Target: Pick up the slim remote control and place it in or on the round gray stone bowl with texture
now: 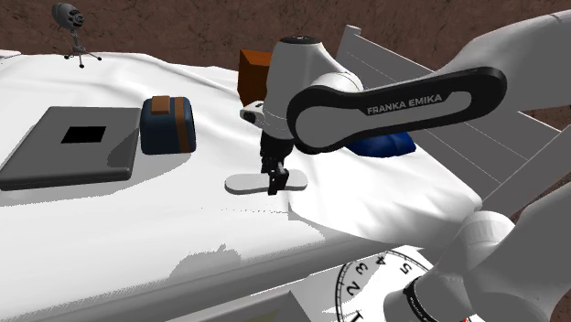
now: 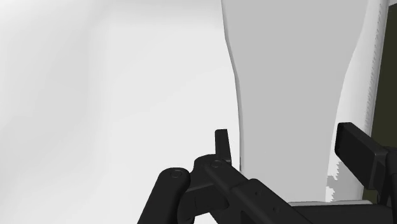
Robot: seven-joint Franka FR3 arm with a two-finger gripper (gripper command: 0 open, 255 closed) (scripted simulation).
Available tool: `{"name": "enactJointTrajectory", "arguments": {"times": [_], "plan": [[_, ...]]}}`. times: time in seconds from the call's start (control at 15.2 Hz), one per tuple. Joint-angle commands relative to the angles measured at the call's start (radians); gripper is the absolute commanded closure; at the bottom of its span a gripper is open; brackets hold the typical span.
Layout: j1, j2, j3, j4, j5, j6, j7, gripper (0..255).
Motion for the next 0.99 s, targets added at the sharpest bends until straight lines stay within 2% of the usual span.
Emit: {"name": "enactJointTrajectory", "arguments": {"times": [0.0, 0.79, 0.92], "plan": [[0.000, -0.011, 0.000, 0.019, 0.002, -0.029, -0.001, 255], [0.000, -0.049, -0.003, 0.134, 0.007, -0.182, -0.008, 255], [-0.022, -0.051, -0.032, 0.132, 0.002, -0.182, -0.056, 255]]}}
